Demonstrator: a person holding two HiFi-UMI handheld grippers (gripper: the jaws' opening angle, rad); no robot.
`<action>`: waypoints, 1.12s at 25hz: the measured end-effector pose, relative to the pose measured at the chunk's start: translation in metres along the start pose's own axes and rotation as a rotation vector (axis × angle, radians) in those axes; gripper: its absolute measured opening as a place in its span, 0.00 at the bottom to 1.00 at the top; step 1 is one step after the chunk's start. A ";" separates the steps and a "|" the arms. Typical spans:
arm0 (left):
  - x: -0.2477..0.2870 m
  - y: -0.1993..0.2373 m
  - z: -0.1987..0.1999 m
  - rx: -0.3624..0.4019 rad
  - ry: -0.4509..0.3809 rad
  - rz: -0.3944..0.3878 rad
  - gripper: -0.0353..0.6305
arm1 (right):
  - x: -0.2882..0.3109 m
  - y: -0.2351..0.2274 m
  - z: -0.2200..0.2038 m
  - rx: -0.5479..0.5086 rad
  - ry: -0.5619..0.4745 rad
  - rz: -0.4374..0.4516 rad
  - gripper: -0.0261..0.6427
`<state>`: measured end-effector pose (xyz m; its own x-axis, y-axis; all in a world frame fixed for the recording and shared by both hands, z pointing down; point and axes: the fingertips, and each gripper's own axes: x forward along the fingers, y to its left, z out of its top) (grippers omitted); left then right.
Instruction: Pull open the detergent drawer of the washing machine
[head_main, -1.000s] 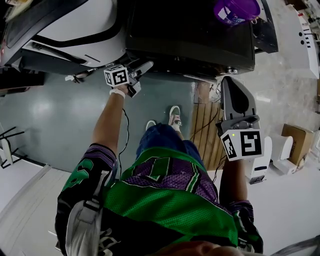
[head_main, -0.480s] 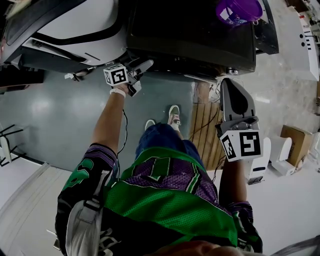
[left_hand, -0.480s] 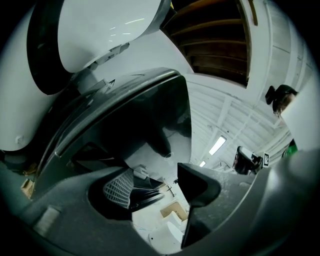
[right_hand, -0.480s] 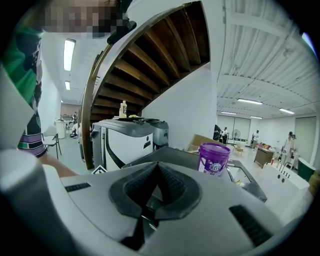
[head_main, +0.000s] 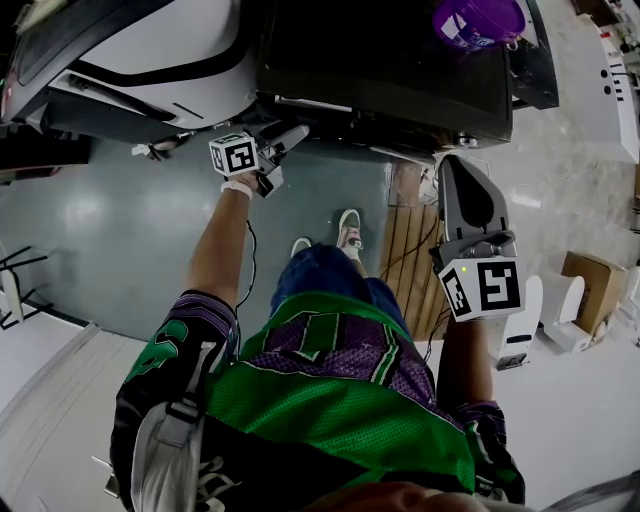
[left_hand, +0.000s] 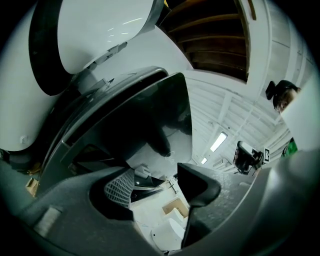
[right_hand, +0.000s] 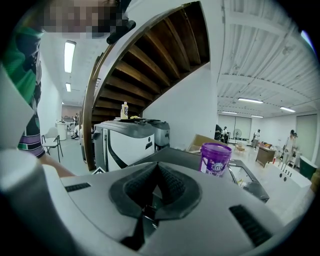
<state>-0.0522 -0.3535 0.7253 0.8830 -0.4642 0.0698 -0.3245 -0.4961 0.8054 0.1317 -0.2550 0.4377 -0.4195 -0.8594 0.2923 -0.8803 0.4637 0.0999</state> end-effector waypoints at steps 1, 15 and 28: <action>-0.002 -0.001 -0.003 0.000 0.002 0.003 0.44 | -0.001 0.001 0.001 0.000 -0.003 0.001 0.04; -0.024 -0.024 -0.035 -0.024 0.020 0.020 0.44 | -0.026 0.017 0.011 0.019 -0.024 0.004 0.04; -0.043 -0.047 -0.063 -0.033 0.034 0.054 0.44 | -0.047 0.026 0.025 0.019 -0.026 0.040 0.04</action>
<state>-0.0532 -0.2642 0.7219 0.8754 -0.4646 0.1332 -0.3613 -0.4459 0.8189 0.1234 -0.2082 0.4032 -0.4600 -0.8456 0.2708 -0.8667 0.4939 0.0702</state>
